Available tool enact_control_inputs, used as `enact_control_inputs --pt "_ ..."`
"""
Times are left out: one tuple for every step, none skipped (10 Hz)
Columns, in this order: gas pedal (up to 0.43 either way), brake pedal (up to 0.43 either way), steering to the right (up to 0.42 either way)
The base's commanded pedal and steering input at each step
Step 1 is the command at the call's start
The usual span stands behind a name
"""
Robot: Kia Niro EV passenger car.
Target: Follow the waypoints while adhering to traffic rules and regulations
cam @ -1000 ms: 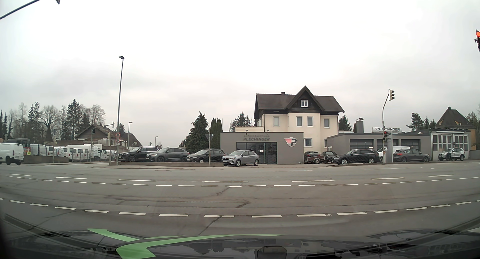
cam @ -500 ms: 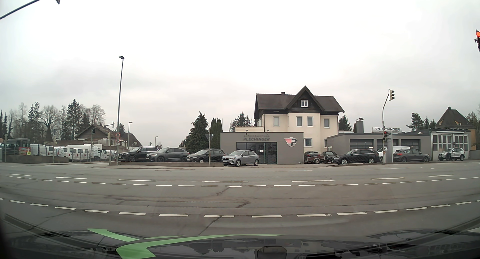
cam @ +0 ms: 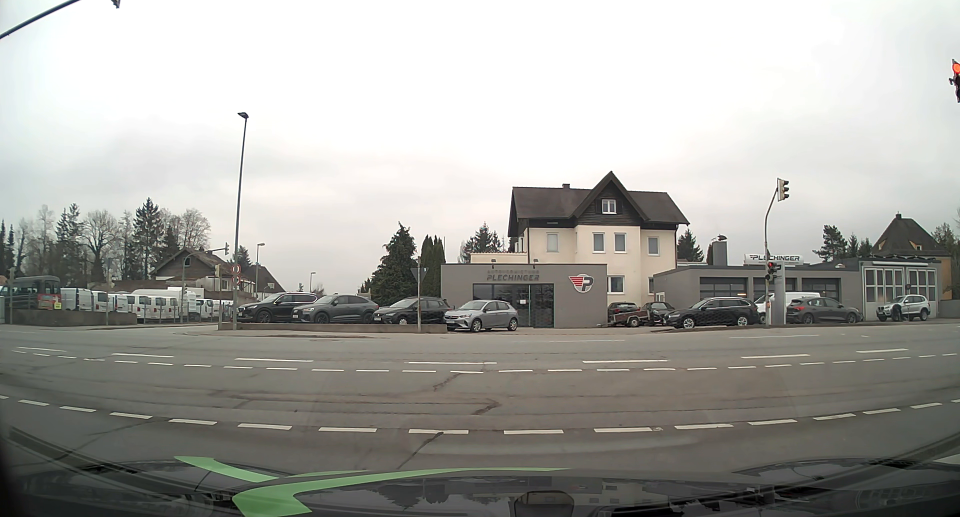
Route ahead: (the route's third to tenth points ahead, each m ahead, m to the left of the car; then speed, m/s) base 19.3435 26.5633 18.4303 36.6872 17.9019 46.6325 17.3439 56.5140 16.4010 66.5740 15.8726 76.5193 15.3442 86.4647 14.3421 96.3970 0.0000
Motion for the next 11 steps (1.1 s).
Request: enact_control_inputs --pt "0.0 0.341 -0.003" --pt "0.0 0.341 -0.003" --pt "0.0 0.341 -0.003" --pt "0.0 0.341 -0.003" --pt "0.0 0.341 -0.003" --pt "0.0 0.341 -0.003" --pt "0.0 0.341 -0.003" --pt "0.0 0.341 -0.003" --pt "0.0 0.341 -0.003" --pt "0.0 0.341 -0.003" --pt "0.0 0.341 -0.003"
